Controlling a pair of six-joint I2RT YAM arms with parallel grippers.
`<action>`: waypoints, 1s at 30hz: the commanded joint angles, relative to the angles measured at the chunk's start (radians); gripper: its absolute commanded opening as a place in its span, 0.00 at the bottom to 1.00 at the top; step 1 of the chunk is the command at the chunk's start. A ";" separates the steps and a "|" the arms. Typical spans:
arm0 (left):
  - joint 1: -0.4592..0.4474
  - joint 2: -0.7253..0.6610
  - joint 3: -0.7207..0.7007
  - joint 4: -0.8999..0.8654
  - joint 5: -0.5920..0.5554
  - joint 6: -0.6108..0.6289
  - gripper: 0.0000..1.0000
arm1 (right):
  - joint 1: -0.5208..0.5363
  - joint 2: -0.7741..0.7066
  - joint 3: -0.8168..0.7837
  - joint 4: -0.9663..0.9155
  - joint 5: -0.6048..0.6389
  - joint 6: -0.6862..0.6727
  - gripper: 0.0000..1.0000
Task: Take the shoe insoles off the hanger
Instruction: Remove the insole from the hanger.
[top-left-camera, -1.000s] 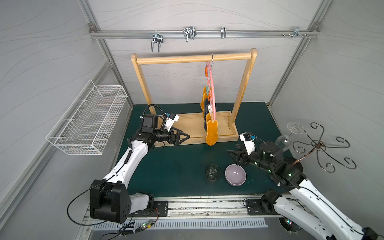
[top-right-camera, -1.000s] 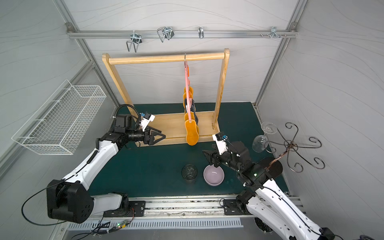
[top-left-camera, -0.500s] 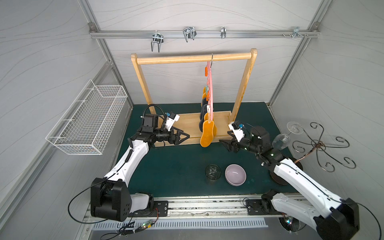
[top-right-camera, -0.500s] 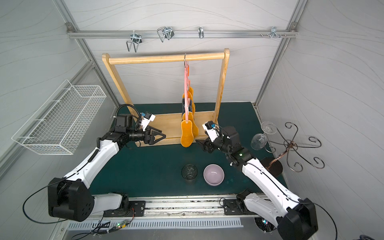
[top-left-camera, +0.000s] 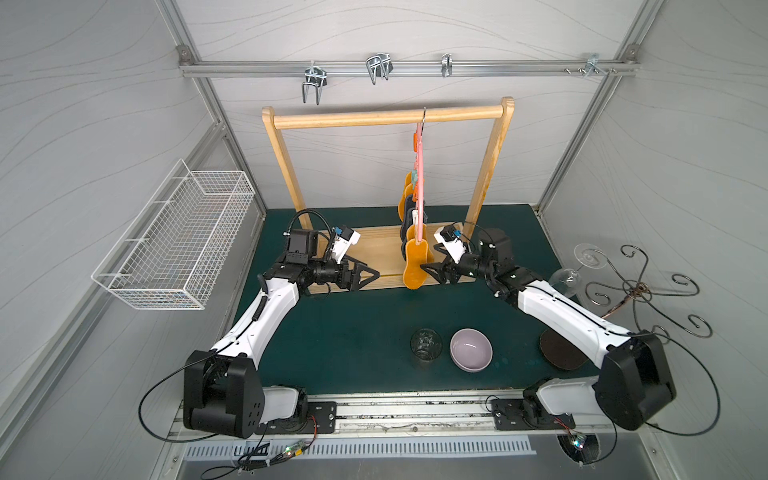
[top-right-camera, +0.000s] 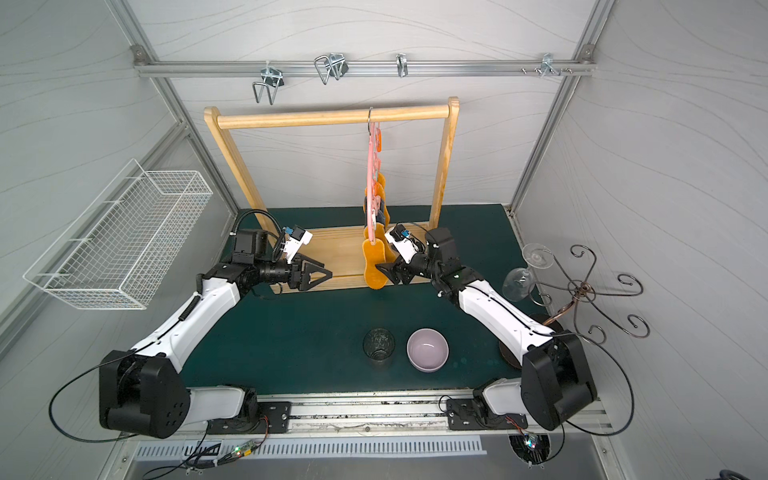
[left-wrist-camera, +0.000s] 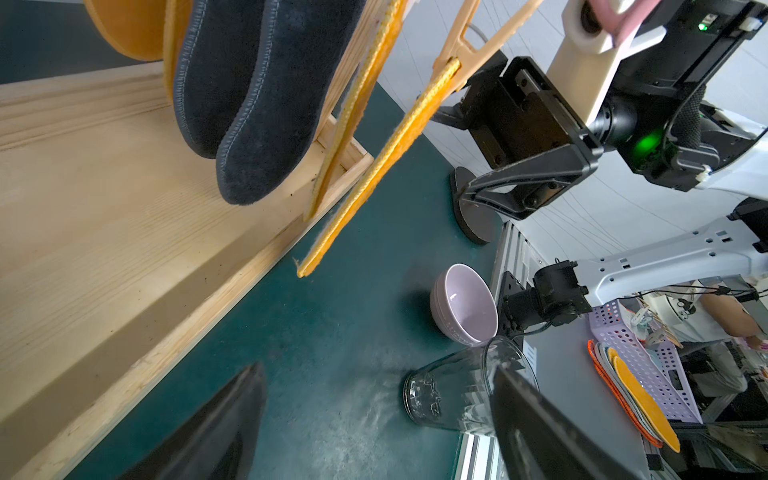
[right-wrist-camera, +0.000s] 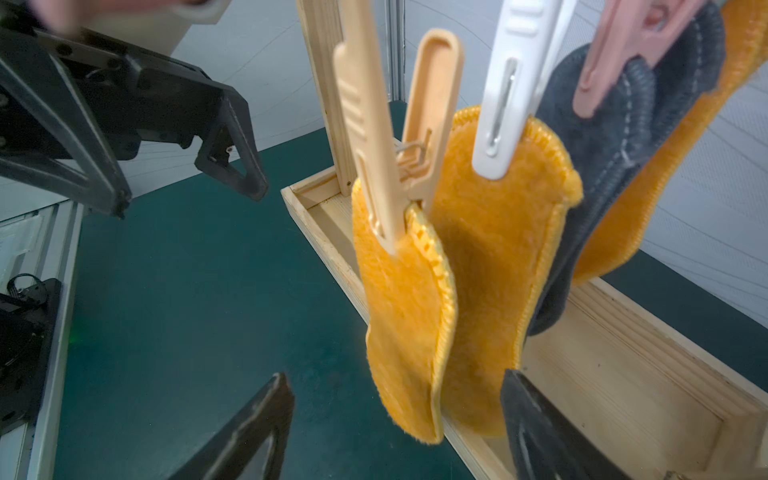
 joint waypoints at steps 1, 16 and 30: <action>0.002 0.009 0.026 0.001 0.027 0.030 0.89 | -0.007 0.032 0.029 0.083 -0.096 -0.033 0.80; 0.002 0.005 0.022 -0.001 0.047 0.043 0.89 | 0.019 0.116 0.013 0.299 -0.251 0.128 0.17; 0.003 0.004 0.004 0.002 0.120 0.084 0.88 | 0.113 0.106 0.080 0.250 -0.284 0.268 0.08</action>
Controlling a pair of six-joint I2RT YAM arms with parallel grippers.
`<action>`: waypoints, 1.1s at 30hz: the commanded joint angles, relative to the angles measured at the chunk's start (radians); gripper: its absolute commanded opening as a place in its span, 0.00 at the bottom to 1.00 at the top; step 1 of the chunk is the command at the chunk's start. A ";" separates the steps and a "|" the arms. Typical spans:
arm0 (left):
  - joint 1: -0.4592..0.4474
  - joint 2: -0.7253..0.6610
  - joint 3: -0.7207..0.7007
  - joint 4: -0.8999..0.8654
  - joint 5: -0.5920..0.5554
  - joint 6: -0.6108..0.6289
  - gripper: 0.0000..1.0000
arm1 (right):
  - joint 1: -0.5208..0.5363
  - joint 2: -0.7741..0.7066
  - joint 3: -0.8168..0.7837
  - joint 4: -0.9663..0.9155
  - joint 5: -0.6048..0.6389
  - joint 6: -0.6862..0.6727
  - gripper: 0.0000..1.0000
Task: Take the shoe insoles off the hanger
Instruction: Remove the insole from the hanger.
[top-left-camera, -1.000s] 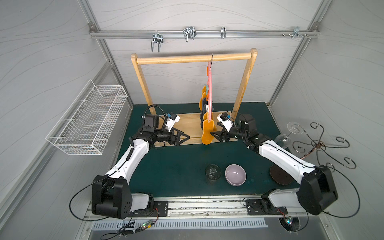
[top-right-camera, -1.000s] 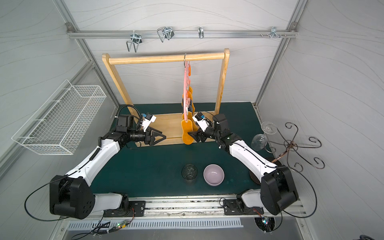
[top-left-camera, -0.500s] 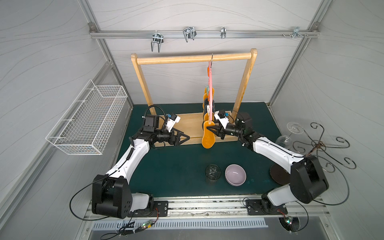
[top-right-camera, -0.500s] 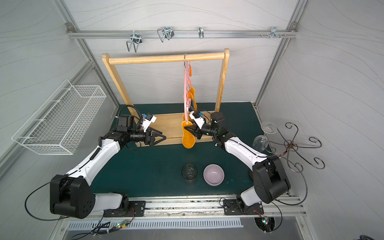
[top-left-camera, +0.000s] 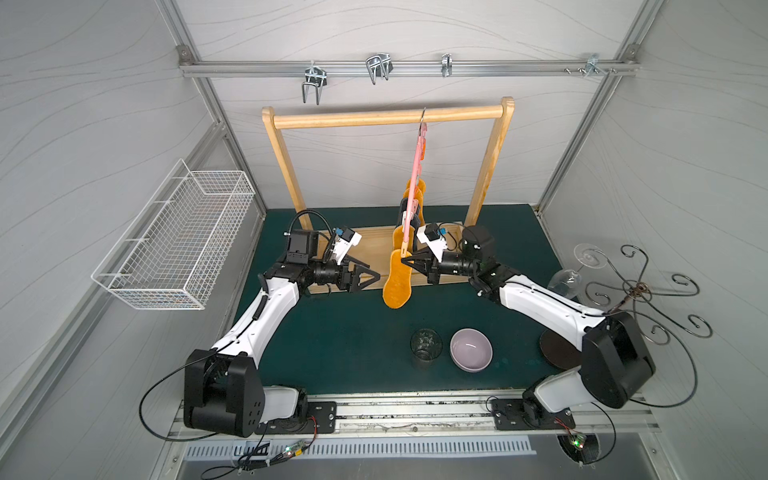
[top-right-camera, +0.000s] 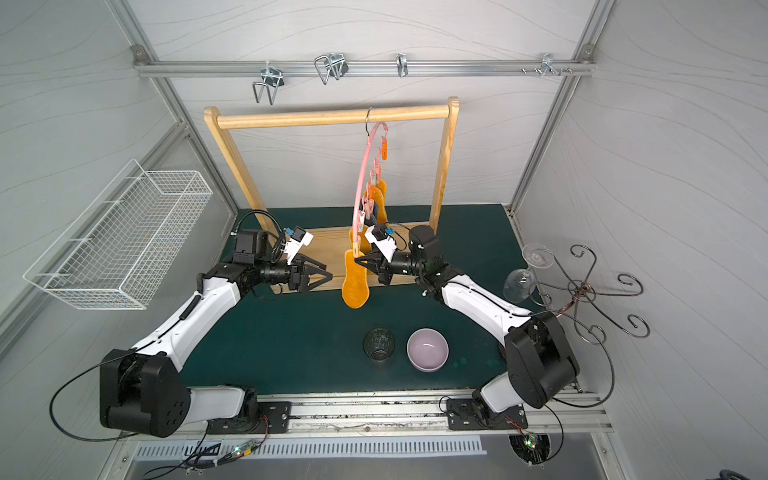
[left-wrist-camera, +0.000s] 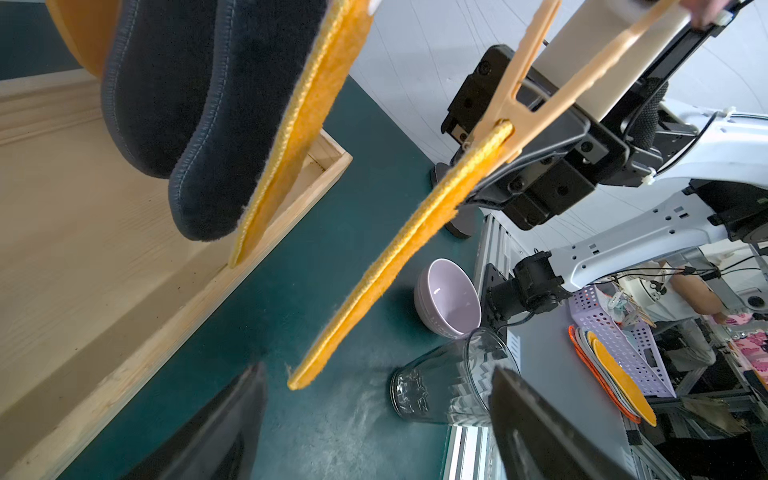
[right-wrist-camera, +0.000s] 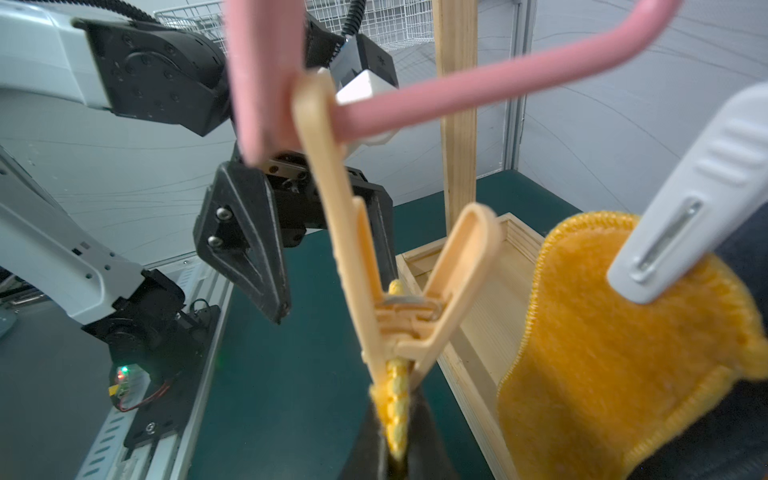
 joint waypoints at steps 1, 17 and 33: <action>0.002 -0.003 0.004 0.007 0.054 0.053 0.88 | 0.013 -0.008 0.033 0.007 -0.045 0.086 0.08; -0.055 0.006 0.056 -0.147 0.134 0.214 0.56 | 0.042 0.003 0.082 0.133 -0.143 0.327 0.08; -0.073 0.008 0.064 -0.242 0.208 0.337 0.00 | 0.036 -0.038 0.057 0.206 -0.130 0.372 0.46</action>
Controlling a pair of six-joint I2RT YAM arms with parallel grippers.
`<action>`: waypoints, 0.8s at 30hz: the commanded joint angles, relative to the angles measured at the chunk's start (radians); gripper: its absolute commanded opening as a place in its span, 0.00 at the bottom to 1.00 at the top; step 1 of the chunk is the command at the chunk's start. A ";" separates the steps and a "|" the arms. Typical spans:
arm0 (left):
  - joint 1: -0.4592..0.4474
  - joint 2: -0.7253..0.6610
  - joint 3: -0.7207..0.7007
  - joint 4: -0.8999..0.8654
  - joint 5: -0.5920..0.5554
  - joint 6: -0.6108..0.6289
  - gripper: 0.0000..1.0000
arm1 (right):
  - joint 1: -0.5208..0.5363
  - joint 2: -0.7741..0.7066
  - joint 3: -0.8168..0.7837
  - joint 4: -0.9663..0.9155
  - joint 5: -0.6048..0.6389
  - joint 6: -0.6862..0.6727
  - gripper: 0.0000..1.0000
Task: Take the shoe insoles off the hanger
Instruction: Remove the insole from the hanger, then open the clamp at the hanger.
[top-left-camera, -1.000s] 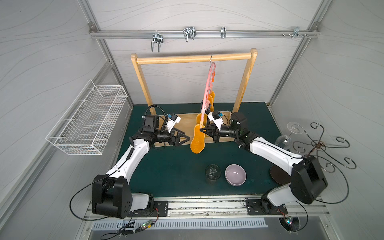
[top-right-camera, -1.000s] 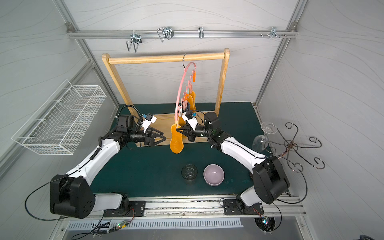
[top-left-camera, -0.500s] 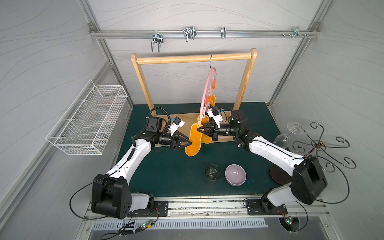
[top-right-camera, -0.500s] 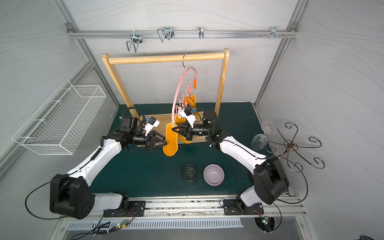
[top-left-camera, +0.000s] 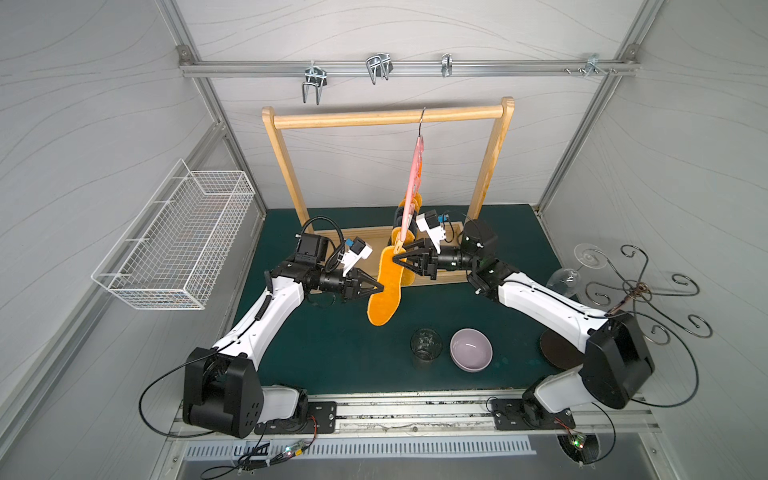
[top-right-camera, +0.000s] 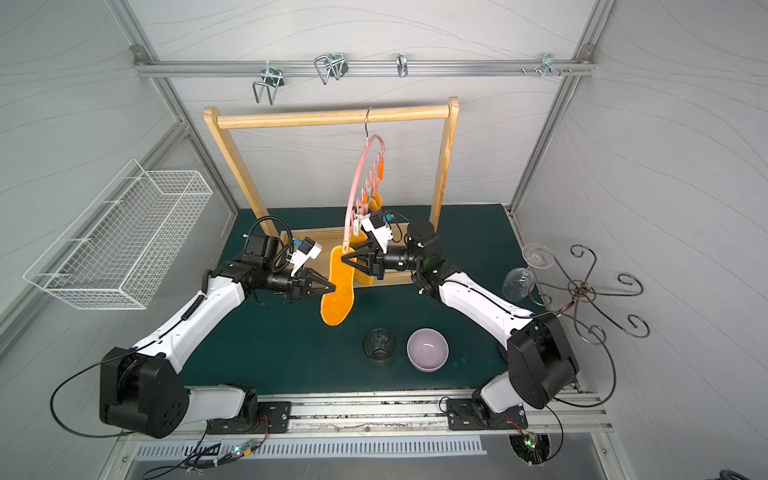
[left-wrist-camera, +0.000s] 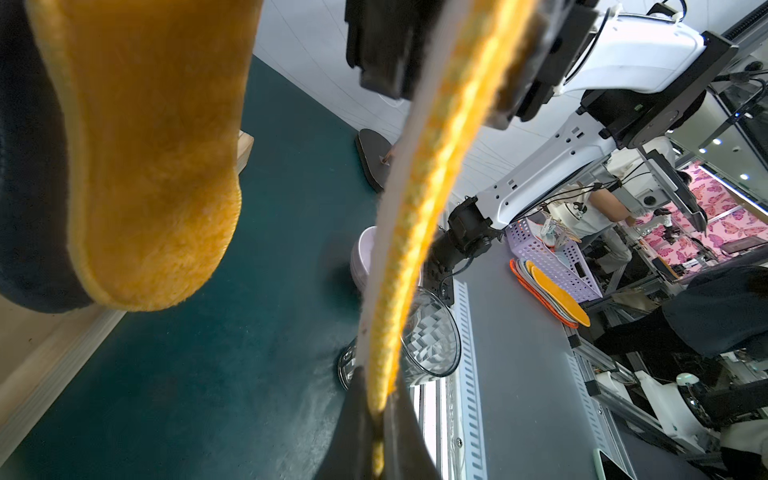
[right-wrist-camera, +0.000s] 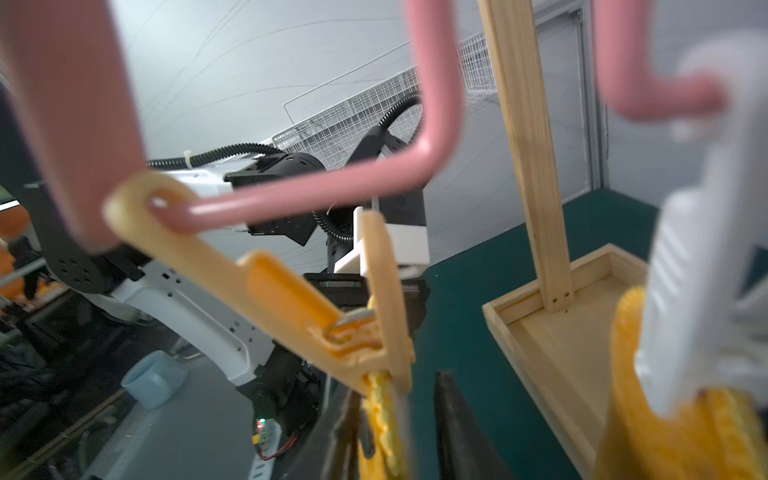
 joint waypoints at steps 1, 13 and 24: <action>-0.003 0.004 0.041 -0.032 0.052 0.070 0.00 | -0.006 -0.043 -0.006 0.086 -0.008 0.022 0.52; -0.006 0.006 0.041 -0.069 0.076 0.118 0.00 | -0.037 -0.041 0.008 0.165 -0.020 0.028 0.65; -0.048 0.019 0.055 -0.159 0.078 0.223 0.00 | -0.128 0.122 -0.036 0.794 -0.168 0.394 0.64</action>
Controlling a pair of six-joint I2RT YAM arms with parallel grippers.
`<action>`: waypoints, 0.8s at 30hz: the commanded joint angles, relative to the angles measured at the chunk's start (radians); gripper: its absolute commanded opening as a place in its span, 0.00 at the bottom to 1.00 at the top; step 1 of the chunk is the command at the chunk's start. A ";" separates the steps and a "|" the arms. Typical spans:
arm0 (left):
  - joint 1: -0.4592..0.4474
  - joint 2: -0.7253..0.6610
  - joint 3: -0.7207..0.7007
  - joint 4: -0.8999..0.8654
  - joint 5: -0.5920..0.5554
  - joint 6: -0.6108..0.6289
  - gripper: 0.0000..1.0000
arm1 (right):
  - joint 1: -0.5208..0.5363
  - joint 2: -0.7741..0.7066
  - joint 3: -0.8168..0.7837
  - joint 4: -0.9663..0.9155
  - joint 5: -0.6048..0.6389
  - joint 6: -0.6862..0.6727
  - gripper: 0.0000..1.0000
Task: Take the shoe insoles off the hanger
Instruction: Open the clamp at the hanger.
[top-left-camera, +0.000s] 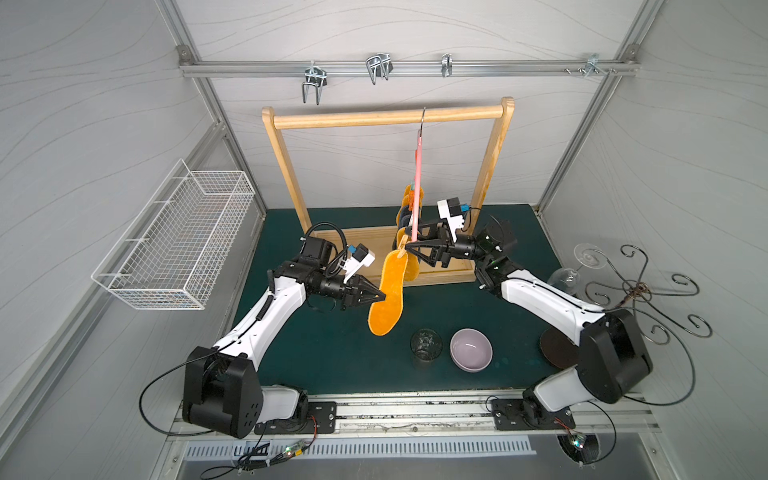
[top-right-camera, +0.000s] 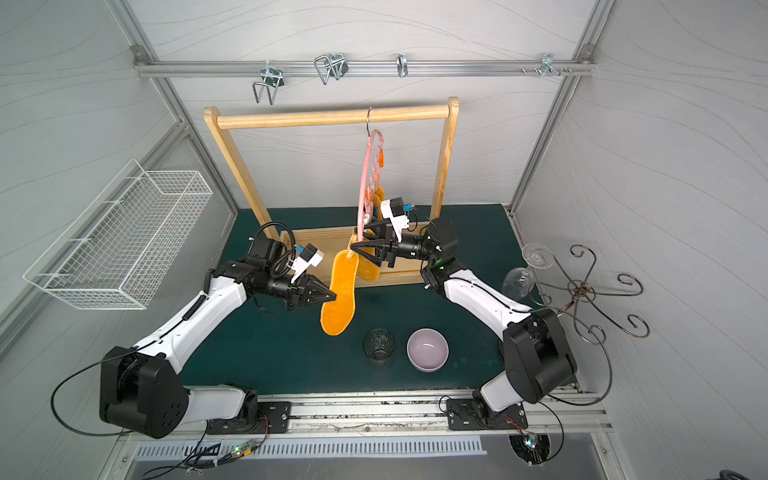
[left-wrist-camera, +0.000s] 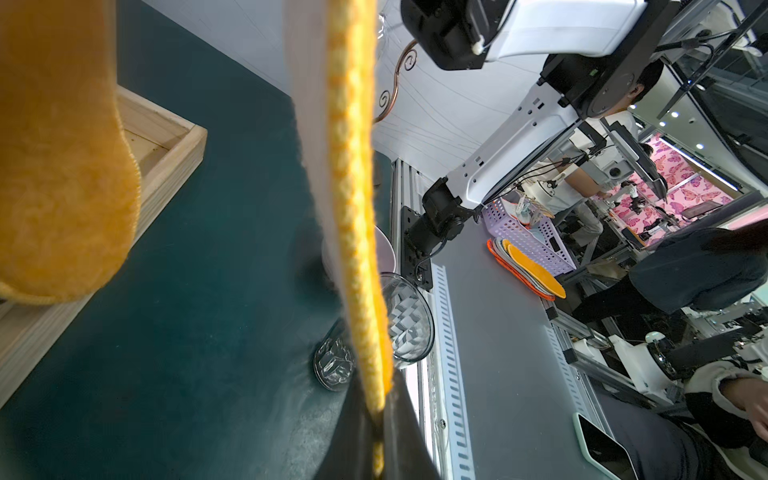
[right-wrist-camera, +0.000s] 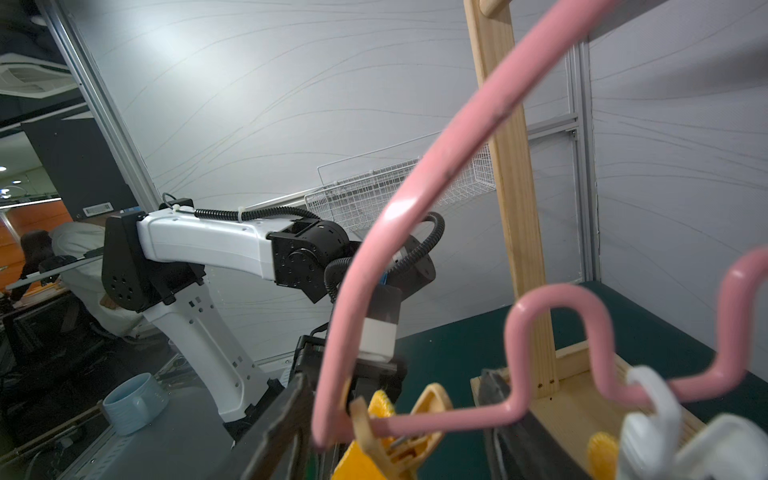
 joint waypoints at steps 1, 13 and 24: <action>-0.016 0.015 0.053 -0.032 0.027 0.072 0.00 | -0.029 0.084 0.003 0.359 -0.072 0.250 0.64; -0.018 0.027 0.058 -0.032 0.020 0.068 0.00 | -0.017 0.089 -0.016 0.350 -0.165 0.204 0.69; -0.018 0.025 0.063 -0.048 0.017 0.088 0.00 | -0.019 0.105 -0.008 0.350 -0.206 0.201 0.68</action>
